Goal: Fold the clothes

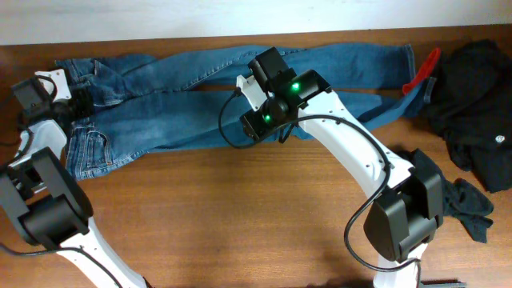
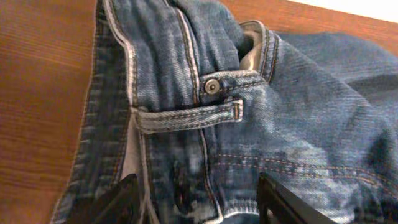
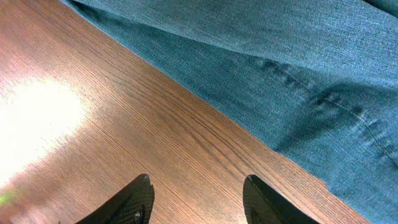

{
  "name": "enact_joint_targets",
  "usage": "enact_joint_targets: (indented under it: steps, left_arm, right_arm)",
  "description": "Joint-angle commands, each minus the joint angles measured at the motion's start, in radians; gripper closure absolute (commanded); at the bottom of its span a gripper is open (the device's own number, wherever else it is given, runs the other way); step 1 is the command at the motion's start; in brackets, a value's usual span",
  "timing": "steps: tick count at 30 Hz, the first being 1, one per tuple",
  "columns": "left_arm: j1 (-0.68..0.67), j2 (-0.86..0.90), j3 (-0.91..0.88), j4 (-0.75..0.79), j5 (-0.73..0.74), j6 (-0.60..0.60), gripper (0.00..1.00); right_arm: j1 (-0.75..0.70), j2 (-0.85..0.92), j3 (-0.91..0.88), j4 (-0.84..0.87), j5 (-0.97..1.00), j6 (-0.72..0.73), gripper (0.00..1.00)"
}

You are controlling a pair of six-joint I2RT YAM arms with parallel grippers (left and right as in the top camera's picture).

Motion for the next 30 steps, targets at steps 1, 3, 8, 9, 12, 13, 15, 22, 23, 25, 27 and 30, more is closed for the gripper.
enact_joint_targets:
  steps: [1,3,8,9,12,13,15,22,23,25,27,30]
  left_arm:
    - [-0.005,0.089,0.002,0.026,0.019,-0.039,0.41]
    - [-0.005,0.101,0.002,0.045,0.019,-0.042,0.45]
    - [-0.002,0.083,0.024,0.047,0.019,-0.042,0.96]
    - [0.002,0.074,0.031,0.037,0.019,-0.042,0.98]
    - [0.025,0.013,0.057,-0.010,0.019,-0.042,1.00]
    - [0.034,-0.012,0.063,-0.025,0.018,-0.042,1.00]
    - [0.063,-0.077,0.067,-0.060,0.014,-0.043,1.00]
    - [0.161,-0.140,0.066,-0.150,-0.151,-0.046,1.00]
    - [0.169,-0.130,0.066,-0.163,-0.171,-0.045,1.00]
    - [0.174,-0.110,0.066,-0.185,-0.174,-0.045,0.90]
    - [0.171,-0.101,0.066,-0.202,-0.174,-0.038,0.76]
    - [0.170,-0.103,0.067,-0.258,-0.175,-0.038,0.46]
  right_arm:
    - [0.000,0.000,0.004,-0.003,-0.024,-0.002,0.49]
    - [0.000,0.000,0.004,-0.012,-0.024,-0.002,0.49]
    - [0.000,0.000,0.004,-0.026,-0.023,-0.003,0.49]
    - [0.000,0.000,0.004,-0.026,-0.023,-0.003,0.49]
    - [0.000,0.000,0.004,-0.026,-0.023,-0.003,0.49]
    - [0.000,0.000,0.004,-0.026,-0.023,-0.003,0.49]
    - [0.000,0.000,0.004,-0.026,-0.023,-0.003,0.49]
    - [0.000,0.002,0.004,-0.018,-0.023,-0.003,0.49]
    - [0.000,0.002,0.004,-0.018,-0.023,-0.003,0.49]
    - [0.000,0.003,0.004,-0.017,-0.021,-0.003,0.49]
    - [-0.002,0.003,0.004,-0.019,0.007,-0.002,0.50]
    - [-0.035,0.003,0.004,-0.027,0.151,0.189,0.49]
